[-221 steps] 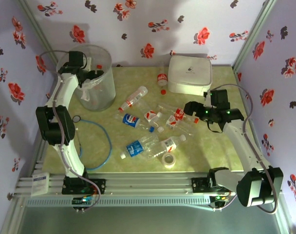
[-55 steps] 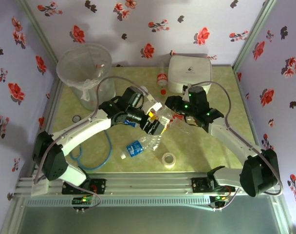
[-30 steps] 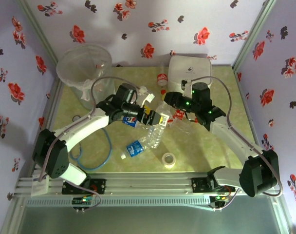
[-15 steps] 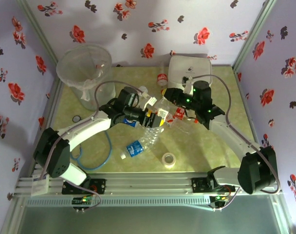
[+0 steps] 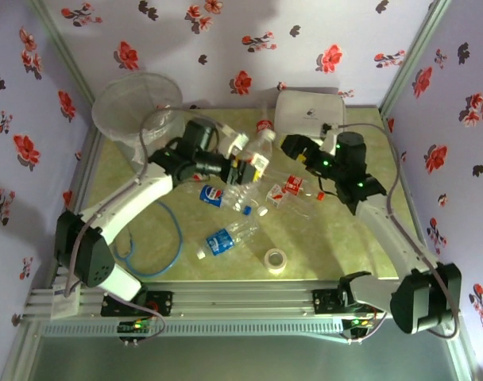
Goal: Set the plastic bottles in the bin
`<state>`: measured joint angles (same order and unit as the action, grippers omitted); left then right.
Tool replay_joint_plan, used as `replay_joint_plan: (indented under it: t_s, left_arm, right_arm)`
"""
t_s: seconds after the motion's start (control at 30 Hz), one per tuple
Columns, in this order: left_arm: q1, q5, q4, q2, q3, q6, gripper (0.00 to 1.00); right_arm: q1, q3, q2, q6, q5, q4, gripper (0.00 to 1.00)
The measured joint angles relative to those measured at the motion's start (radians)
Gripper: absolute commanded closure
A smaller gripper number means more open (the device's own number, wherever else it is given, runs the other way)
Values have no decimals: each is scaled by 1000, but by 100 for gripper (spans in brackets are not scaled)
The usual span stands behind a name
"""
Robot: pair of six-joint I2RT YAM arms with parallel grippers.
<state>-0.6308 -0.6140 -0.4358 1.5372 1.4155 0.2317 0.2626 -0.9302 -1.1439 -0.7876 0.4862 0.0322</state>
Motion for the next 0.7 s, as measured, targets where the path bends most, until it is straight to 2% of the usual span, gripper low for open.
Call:
replay_joint_plan:
  t_s: [0.17,0.3,0.5,0.7]
  left_arm:
    - [171,91,-98,0,258,-43,54]
    - [311,222,-147,6,429,-69,58]
    - [433,436,-174,100,641,-137,65]
    - [508,560,-187,248,692,-213,69]
  right_arm:
    - [-20,0,52,72,-41,114,1]
    - [-20,10,52,117,-55,192,1]
    - [-21,26,64,161,-76,260,1]
    - [-21,29,88,199,-99,304,1]
